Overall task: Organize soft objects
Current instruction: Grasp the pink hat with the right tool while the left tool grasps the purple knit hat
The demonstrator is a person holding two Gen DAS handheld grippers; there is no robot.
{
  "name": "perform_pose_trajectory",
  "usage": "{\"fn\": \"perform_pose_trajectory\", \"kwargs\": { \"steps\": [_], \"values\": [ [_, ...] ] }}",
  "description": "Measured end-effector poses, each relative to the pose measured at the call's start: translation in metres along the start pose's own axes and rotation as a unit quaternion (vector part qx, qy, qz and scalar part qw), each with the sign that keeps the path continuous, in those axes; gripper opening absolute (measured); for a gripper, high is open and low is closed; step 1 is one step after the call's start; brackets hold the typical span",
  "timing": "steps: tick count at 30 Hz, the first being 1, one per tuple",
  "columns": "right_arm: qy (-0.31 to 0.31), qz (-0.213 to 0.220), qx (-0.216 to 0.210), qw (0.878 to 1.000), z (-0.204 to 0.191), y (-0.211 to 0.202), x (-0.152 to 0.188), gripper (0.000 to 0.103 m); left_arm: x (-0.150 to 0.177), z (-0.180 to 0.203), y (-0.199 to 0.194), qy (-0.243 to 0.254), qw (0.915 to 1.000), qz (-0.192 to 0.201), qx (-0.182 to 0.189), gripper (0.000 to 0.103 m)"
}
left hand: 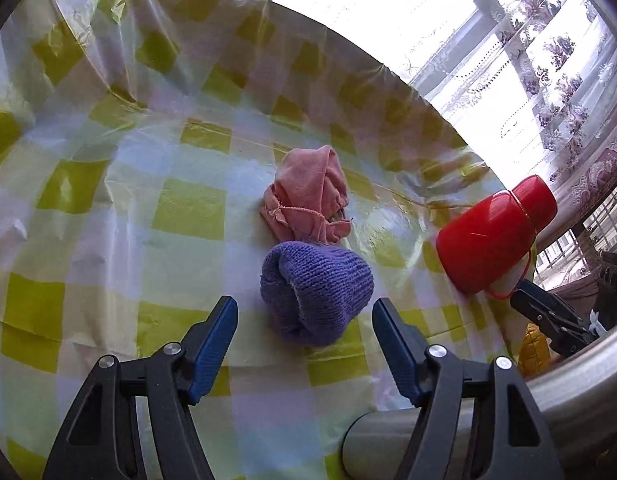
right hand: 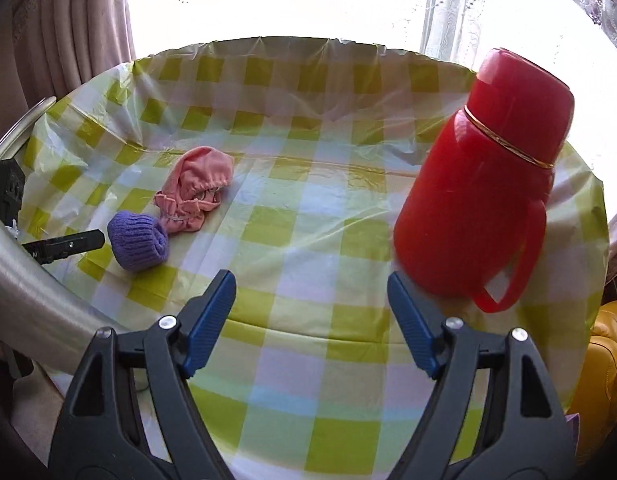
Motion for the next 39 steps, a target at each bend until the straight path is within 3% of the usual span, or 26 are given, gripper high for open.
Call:
{"fn": "perform_pose_trajectory", "kwargs": {
  "steps": [9, 16, 20, 25, 29, 30, 31, 33, 34, 39],
  "values": [
    [-0.017, -0.029, -0.093, 0.995, -0.074, 0.086, -0.057, 0.085, -0.008, 0.001, 0.037, -0.007, 0.9984, -0.017, 0.054, 0.061],
    [-0.029, -0.061, -0.137, 0.988, -0.121, 0.135, -0.074, 0.086, -0.001, 0.009, 0.046, -0.003, 0.9955, -0.032, 0.090, 0.051],
    [-0.036, -0.081, -0.153, 0.984, -0.141, 0.158, -0.075, 0.087, -0.001, 0.010, 0.040, 0.002, 0.9957, -0.021, 0.090, 0.044],
    [-0.047, -0.101, -0.152, 0.982, -0.159, 0.184, -0.076, 0.087, -0.002, -0.007, 0.022, -0.006, 0.9986, 0.005, 0.053, 0.044],
    [-0.065, -0.104, -0.142, 0.982, -0.171, 0.197, -0.071, 0.085, -0.002, -0.029, -0.001, -0.012, 0.9993, 0.033, -0.010, 0.044],
    [-0.067, -0.103, -0.138, 0.983, -0.173, 0.199, -0.070, 0.081, -0.001, -0.035, -0.008, -0.014, 0.9986, 0.039, -0.031, 0.044],
    [-0.069, -0.104, -0.140, 0.982, -0.175, 0.199, -0.068, 0.068, 0.000, -0.040, -0.014, -0.015, 0.9976, 0.045, -0.051, 0.044],
    [-0.077, -0.098, -0.143, 0.982, -0.179, 0.196, -0.065, 0.055, 0.001, -0.048, -0.028, -0.014, 0.9938, 0.056, -0.095, 0.044],
    [-0.080, -0.094, -0.146, 0.982, -0.180, 0.194, -0.063, 0.043, 0.003, -0.051, -0.034, -0.013, 0.9915, 0.060, -0.115, 0.044],
    [-0.060, -0.074, -0.120, 0.988, -0.156, 0.175, -0.054, 0.032, 0.017, -0.064, -0.062, -0.014, 0.9809, 0.073, -0.180, 0.044]
  ]
}}
Point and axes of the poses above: each gripper's, at about its wrist camera, not at the fingertips, and y roughly the way its jaws point, z to its right, x to its underside, the point moved 9 cm from there along y, roughly the way its jaws point, and after that the axes turned 1 degree about x, right-handed, at the moved point
